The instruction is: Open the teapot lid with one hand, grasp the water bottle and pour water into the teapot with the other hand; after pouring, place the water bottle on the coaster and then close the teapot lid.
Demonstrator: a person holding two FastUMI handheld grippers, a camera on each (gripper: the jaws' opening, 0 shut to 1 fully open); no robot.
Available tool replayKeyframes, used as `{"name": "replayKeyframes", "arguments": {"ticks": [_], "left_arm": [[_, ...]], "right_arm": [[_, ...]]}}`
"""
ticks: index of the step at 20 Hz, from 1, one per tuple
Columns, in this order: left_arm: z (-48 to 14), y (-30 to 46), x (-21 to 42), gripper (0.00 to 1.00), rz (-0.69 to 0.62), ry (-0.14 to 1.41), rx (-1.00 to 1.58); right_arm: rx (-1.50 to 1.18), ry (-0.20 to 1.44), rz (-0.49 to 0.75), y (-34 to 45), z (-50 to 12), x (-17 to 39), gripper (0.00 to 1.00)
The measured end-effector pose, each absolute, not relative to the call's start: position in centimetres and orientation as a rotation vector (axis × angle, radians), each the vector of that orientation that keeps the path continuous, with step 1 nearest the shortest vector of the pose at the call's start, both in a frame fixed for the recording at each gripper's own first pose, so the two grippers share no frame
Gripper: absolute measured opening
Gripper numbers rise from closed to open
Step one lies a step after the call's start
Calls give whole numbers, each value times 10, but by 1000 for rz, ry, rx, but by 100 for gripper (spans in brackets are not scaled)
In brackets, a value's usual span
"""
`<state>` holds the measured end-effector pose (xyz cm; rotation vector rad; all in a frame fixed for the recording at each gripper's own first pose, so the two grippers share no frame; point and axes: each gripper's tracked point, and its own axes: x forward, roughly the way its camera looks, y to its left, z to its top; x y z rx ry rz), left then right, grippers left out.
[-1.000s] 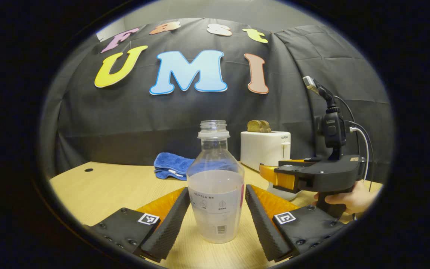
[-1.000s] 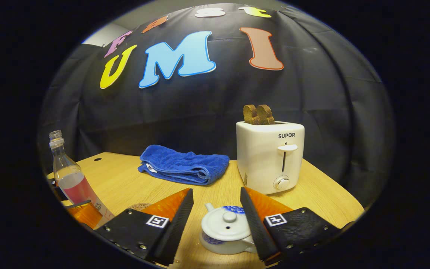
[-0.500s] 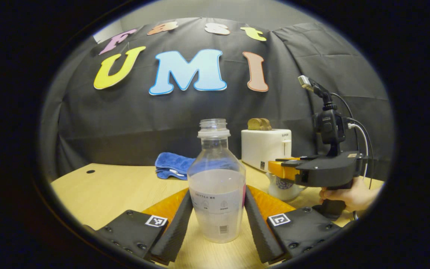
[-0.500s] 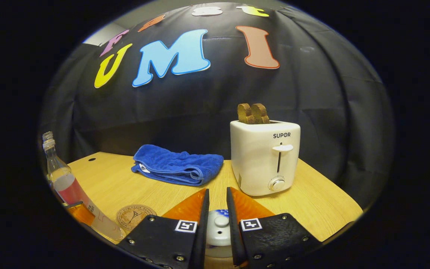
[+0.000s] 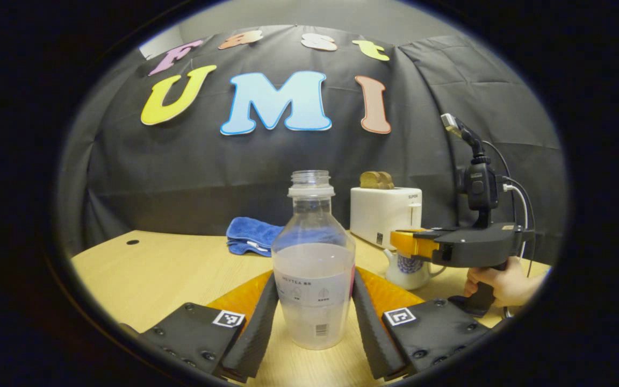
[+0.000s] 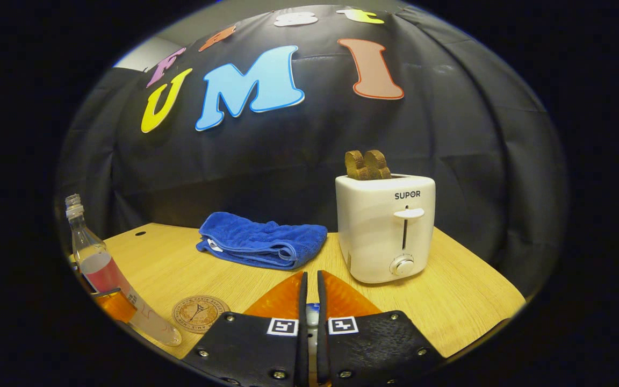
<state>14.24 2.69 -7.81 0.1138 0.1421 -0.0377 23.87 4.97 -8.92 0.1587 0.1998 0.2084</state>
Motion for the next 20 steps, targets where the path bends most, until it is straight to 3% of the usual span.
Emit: {"name": "replayKeyframes", "arguments": {"ticks": [10,15,20], "left_arm": [[-77,27,141,85,-39,143,71],[-75,28,145,84,-28,177,209],[-70,7,163,85,-100,268,366]], "right_arm": [[238,107,224,38,-55,233,6],[242,98,207,20,-39,224,6],[243,132,202,-5,-44,211,6]]}}
